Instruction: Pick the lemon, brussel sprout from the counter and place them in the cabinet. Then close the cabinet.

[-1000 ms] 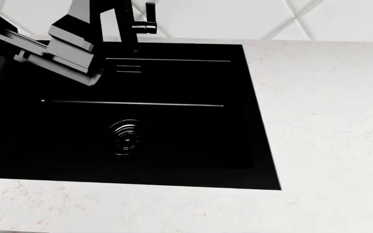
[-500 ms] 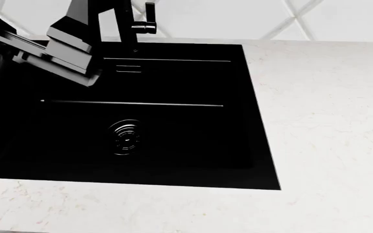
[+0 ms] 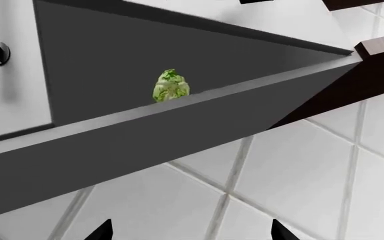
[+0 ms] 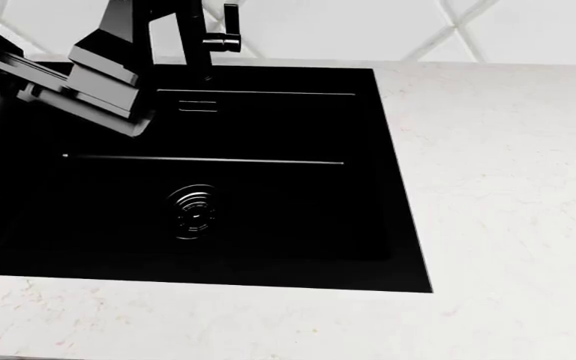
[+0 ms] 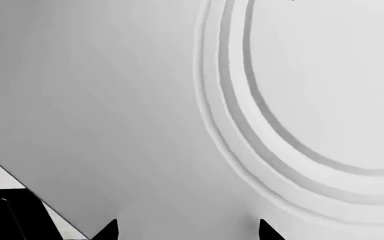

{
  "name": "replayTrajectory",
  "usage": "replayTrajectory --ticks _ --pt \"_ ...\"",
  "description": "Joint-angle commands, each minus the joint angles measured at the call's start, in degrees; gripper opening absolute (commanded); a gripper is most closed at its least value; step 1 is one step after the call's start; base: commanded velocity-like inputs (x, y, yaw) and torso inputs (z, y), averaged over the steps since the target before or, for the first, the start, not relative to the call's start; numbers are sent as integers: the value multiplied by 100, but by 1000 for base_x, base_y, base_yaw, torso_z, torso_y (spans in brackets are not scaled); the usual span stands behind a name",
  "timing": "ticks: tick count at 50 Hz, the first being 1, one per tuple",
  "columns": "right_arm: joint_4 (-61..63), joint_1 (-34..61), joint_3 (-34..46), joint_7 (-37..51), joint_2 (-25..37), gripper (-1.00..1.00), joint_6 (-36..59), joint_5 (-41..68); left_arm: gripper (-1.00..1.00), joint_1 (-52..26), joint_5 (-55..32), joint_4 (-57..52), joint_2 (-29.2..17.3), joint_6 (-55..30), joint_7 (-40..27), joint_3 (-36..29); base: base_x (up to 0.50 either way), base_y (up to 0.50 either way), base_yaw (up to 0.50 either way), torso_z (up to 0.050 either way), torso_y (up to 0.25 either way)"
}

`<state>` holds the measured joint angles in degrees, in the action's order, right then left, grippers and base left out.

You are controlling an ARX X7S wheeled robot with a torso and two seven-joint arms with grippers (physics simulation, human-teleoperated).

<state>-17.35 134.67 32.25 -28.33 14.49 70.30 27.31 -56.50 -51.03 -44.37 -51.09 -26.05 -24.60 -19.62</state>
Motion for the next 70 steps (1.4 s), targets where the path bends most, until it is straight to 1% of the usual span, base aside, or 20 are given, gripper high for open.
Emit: replayTrajectory --ticks 1,2,7,10,13,17,27,29,33,37,39,43,47,53,70 --pt "121 -395 -425 386 -153 100 63 716 100 97 6 -16 -30 58 -19 31 0 0 0 0 0" --pt "150 -409 -517 475 -147 100 -21 685 100 93 5 -18 -27 53 -23 28 0 0 0 0 0" --pt "95 -427 -1511 1152 -315 100 -806 603 100 81 15 -30 -8 35 -35 3 0 0 0 0 -2" --pt "14 -352 -1798 1367 -401 100 -1126 552 100 48 -3 -25 -10 15 -33 4 0 0 0 0 0" --pt "-1 -279 -1919 1451 -449 100 -1210 558 100 26 -14 -30 -4 2 -39 1 0 0 0 0 0" --pt "293 -307 -2062 1681 -446 100 -1119 599 100 23 -26 -40 2 5 -47 4 0 0 0 0 0" --pt "357 -315 -2086 1736 -441 100 -1102 620 100 22 -29 -41 2 8 -50 2 0 0 0 0 0" --pt "101 -212 -1941 1614 -453 100 -1282 488 100 -63 -82 -66 4 -52 -67 0 0 0 0 0 0" --pt "-886 25 -1862 1082 -625 100 -2179 112 100 -224 -160 -64 34 -128 -73 -1 0 0 0 0 0" --pt "-1353 30 -2346 589 -887 100 -2568 -638 100 -183 -226 -54 58 -82 -34 3 0 0 0 0 0" --pt "-1540 29 -2533 421 -972 100 -2748 -928 100 -129 -118 -94 57 25 -60 56 0 0 0 0 0" --pt "-1896 31 -2824 154 -1113 100 -3064 -1401 100 -59 -102 -103 56 127 -57 112 0 0 0 0 0" --pt "-2099 31 -3021 -29 -1220 100 -3151 -1739 100 21 -15 -111 44 203 -55 132 0 0 0 0 0" --pt "-2377 28 -3189 -118 -1281 100 -3246 -1748 100 117 127 -146 20 285 15 100 0 0 0 0 -16" --pt "-2641 23 -3213 -69 -1282 100 -3430 -1427 100 217 257 -189 -38 374 69 96 0 0 0 0 -178"
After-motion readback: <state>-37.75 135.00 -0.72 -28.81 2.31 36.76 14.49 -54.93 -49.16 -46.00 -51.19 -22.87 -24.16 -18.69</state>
